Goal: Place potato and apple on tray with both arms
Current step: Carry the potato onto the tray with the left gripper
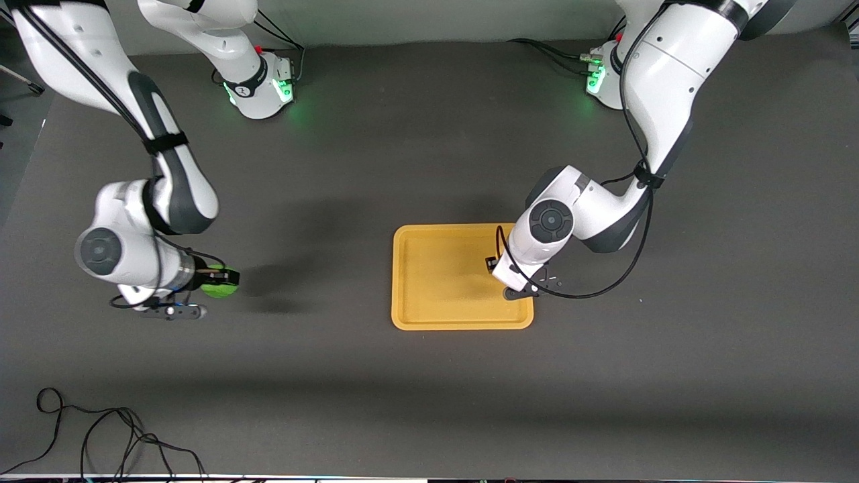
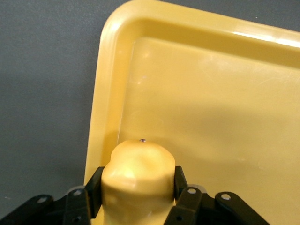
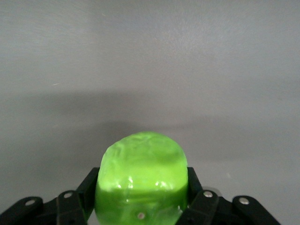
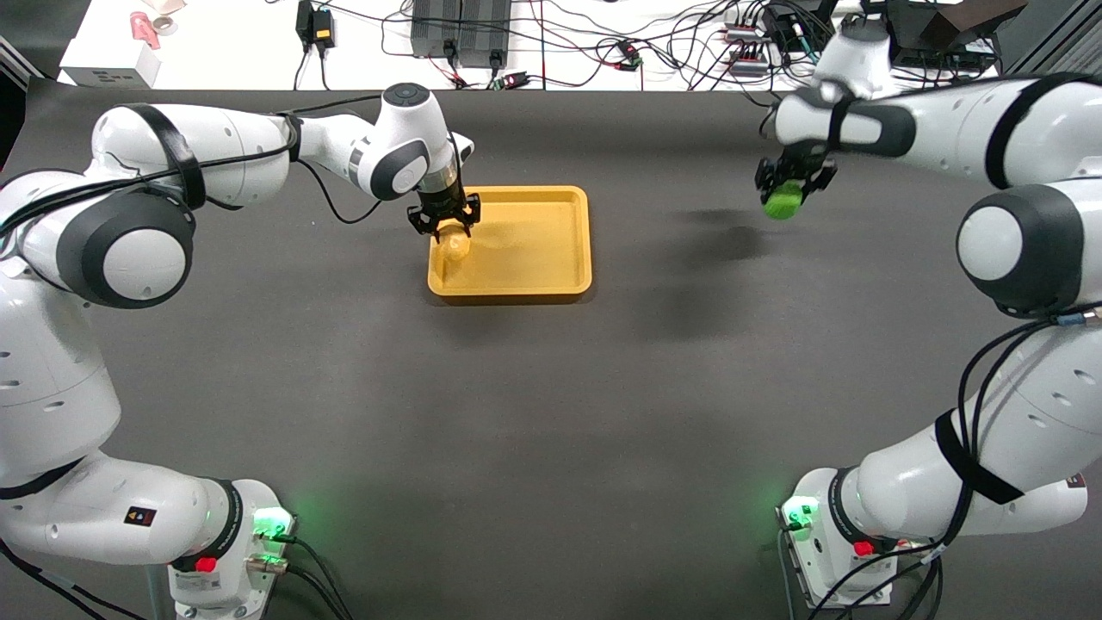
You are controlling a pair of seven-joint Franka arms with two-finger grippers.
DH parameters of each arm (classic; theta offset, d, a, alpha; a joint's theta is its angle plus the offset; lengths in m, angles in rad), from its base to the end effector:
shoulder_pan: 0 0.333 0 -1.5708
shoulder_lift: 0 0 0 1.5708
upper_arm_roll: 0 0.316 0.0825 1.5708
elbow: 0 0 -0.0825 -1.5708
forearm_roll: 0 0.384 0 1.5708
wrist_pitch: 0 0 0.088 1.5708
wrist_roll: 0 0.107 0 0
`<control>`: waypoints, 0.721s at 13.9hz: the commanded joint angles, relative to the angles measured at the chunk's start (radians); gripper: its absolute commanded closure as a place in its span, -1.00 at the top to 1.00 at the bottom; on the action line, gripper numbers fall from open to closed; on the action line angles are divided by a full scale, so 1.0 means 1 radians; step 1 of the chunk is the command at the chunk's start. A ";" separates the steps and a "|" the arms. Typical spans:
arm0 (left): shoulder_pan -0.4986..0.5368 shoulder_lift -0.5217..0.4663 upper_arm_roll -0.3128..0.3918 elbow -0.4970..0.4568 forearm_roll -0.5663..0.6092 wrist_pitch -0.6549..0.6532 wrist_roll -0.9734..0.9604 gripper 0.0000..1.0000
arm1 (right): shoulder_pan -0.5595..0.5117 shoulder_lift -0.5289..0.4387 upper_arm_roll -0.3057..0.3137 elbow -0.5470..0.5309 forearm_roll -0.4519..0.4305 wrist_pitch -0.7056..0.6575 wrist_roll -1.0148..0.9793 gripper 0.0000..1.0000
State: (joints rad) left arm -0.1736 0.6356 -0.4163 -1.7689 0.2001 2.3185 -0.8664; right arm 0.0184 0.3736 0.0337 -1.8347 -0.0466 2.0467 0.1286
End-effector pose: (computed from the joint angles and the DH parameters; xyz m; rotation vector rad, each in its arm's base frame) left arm 0.5605 -0.3437 0.2254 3.0637 0.3188 -0.1281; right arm 0.6188 0.0285 0.3152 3.0893 -0.0821 -0.2449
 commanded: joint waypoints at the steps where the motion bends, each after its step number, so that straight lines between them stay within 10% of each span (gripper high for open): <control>1: -0.021 0.016 0.013 0.019 0.022 0.021 -0.034 -0.21 | 0.049 0.002 -0.002 0.124 0.013 -0.124 0.031 -0.45; 6: -0.026 0.036 0.022 0.020 0.048 0.030 -0.033 -0.07 | 0.198 0.031 -0.002 0.233 0.116 -0.115 0.167 -0.46; 7: -0.026 0.038 0.022 0.020 0.076 0.031 -0.034 0.08 | 0.242 0.056 -0.002 0.279 0.154 -0.114 0.195 -0.47; 9: -0.026 0.047 0.025 0.023 0.085 0.032 -0.031 1.00 | 0.329 0.122 -0.003 0.372 0.177 -0.112 0.317 -0.47; 10: -0.024 0.045 0.027 0.028 0.090 0.030 -0.031 1.00 | 0.375 0.166 -0.005 0.421 0.171 -0.112 0.392 -0.47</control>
State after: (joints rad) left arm -0.1797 0.6703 -0.4049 -1.7682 0.2597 2.3483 -0.8695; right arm 0.3183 0.4327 0.0432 -1.5486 0.1075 1.9455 0.4050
